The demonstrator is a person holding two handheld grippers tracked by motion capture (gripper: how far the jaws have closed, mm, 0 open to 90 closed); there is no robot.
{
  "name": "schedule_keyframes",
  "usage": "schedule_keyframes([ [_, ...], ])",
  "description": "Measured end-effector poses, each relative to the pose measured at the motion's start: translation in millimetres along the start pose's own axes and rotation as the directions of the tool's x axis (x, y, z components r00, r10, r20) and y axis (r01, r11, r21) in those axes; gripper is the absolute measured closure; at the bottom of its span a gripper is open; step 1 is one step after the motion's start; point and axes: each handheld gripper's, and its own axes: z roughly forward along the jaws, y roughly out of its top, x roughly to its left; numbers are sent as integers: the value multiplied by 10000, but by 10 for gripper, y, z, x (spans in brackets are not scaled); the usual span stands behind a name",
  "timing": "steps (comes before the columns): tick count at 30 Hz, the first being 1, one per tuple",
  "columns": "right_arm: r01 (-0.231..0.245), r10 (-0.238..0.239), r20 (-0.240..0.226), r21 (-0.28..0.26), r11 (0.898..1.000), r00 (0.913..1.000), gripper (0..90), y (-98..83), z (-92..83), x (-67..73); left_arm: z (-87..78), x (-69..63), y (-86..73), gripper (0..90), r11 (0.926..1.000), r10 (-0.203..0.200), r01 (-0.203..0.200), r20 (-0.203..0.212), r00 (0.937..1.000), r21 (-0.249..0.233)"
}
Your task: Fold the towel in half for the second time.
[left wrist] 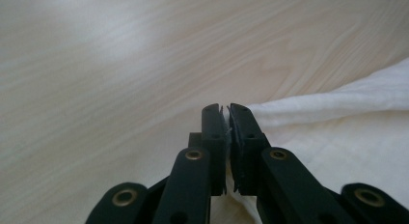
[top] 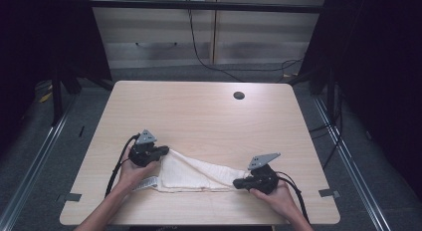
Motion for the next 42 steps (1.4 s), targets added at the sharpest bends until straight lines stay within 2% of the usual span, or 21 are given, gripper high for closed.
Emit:
schedule_keyframes([
  [4,-143,144,77,-60,9999,9999,886,1,25,-16,-109,-66,115,858,9982,203,-185,306,9993,-576],
  [7,-257,261,281,-145,9996,9993,887,8,35,-20,-198,-132,192,857,9937,269,-208,546,9981,-1102],
  [9,-386,393,471,-157,9991,9981,887,16,36,-22,-266,-209,257,857,9887,558,-450,727,9958,-1431],
  [12,-384,404,814,-254,9989,9959,888,32,41,-60,-341,-334,325,857,9807,953,-765,983,9906,-1798],
  [13,-370,396,947,-288,9989,9947,888,35,39,-74,-353,-380,329,857,9802,1022,-814,1094,9887,-1807],
  [14,-437,463,936,-296,9986,9945,888,33,38,-78,-376,-434,328,857,9778,1296,-1089,1082,9857,-1792],
  [15,-497,524,903,-321,9982,9945,888,29,38,-80,-393,-497,314,857,9765,1429,-1189,1275,9815,-1795],
  [16,-518,548,983,-331,9981,9936,888,27,38,-73,-415,-546,297,857,9739,1709,-1473,1309,9766,-1726],
  [18,-513,544,1097,-316,9982,9925,888,29,38,-53,-452,-641,237,857,9723,1931,-1693,1460,9703,-1613],
  [19,-529,562,1116,-324,9981,9922,889,27,38,-49,-473,-674,198,857,9700,2107,-1889,1409,9673,-1532],
  [20,-555,591,1088,-357,9978,9923,889,25,39,-49,-494,-700,152,857,9696,2148,-1946,1350,9673,-1485],
  [24,-520,570,1237,-434,9977,9907,889,11,37,-26,-564,-746,-49,857,9704,2314,-2154,1644,9589,-1094],
  [27,-567,620,1277,-450,9974,9899,888,4,33,-17,-559,-771,-205,857,9707,2398,-2325,1844,9531,-604],
  [30,-501,557,1369,-436,9978,9890,889,5,32,-8,-520,-773,-362,857,9673,2479,-2538,2137,9449,-1],
  [32,-505,567,1397,-476,9976,9886,888,-3,27,-2,-508,-750,-444,857,9663,2464,-2567,2119,9457,218],
  [33,-451,510,1485,-425,9981,9876,889,-10,13,-5,-506,-726,-463,857,9651,2458,-2588,2015,9482,407],
  [34,-590,649,1465,-439,9973,9871,888,-23,0,-3,-502,-709,-467,857,9650,2450,-2583,1939,9499,461],
  [37,-480,549,1648,-458,9978,9848,888,-49,-31,-11,-457,-640,-471,858,9684,2280,-2423,1839,9561,593],
  [40,-473,546,1798,-446,9979,9822,888,-88,-74,-4,-434,-654,-473,857,9669,2297,-2458,1863,9553,684],
  [41,-470,543,1911,-425,9980,9801,888,-100,-92,2,-432,-658,-469,857,9631,2403,-2577,1844,9530,770],
  [42,-515,594,1908,-460,9976,9798,888,-115,-108,10,-421,-667,-469,858,9646,2388,-2545,1800,9542,695],
])
